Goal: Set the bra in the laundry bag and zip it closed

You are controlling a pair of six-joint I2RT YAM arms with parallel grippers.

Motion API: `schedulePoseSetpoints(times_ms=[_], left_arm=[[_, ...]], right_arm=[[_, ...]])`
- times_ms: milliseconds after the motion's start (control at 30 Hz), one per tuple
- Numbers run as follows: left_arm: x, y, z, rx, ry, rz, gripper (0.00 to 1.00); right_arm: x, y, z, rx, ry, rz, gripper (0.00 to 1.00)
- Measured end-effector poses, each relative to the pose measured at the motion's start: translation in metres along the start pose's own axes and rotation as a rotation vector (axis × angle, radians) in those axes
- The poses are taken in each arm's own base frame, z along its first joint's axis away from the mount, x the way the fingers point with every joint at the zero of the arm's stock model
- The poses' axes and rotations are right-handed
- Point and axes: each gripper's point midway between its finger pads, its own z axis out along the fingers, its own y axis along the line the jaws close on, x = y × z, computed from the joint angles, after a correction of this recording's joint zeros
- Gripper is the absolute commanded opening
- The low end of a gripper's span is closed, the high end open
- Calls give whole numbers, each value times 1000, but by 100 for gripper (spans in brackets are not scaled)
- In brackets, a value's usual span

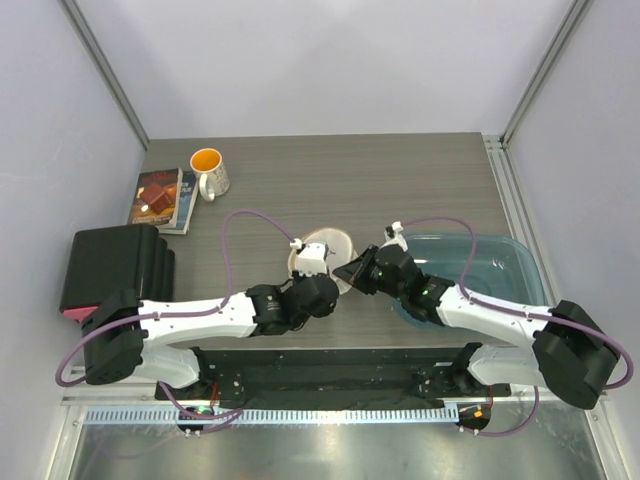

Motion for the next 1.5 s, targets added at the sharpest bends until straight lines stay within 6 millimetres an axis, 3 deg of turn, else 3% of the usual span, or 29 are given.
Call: schedulePoseSetpoints(times_ms=[300, 400, 433, 533, 633, 733, 867, 967, 1033, 1267, 1467, 1500], left_arm=[[-26, 37, -10, -67, -64, -63, 0], [-30, 41, -17, -36, -76, -62, 0], [-29, 40, -19, -17, -75, -56, 0], [-27, 39, -24, 24, -68, -36, 0], [-25, 35, -25, 53, -54, -22, 0], [-23, 29, -25, 80, -42, -17, 0], [-16, 22, -20, 104, -15, -12, 0], [-10, 16, -15, 121, 9, -7, 0], [-9, 11, -14, 137, 20, -8, 0], [-9, 1, -15, 179, 28, -26, 0], [-10, 0, -17, 189, 29, -36, 0], [-11, -1, -18, 191, 28, -40, 0]], right_arm=[[-52, 1, 14, -18, 64, -78, 2], [-51, 8, 27, -36, 174, -159, 29], [-50, 10, 30, -40, 205, -186, 42], [-50, 10, 35, -38, 237, -254, 59], [-48, -1, 31, 3, 241, -287, 70], [-39, -8, 18, 46, 228, -309, 73], [-12, 1, -3, 42, 213, -337, 74], [8, 7, -15, 19, 207, -321, 70], [16, 6, -18, 17, 200, -291, 61], [15, 1, -5, 38, 144, -217, 44], [5, -1, 5, 46, 107, -211, 1], [3, -1, 7, 43, 109, -205, 1]])
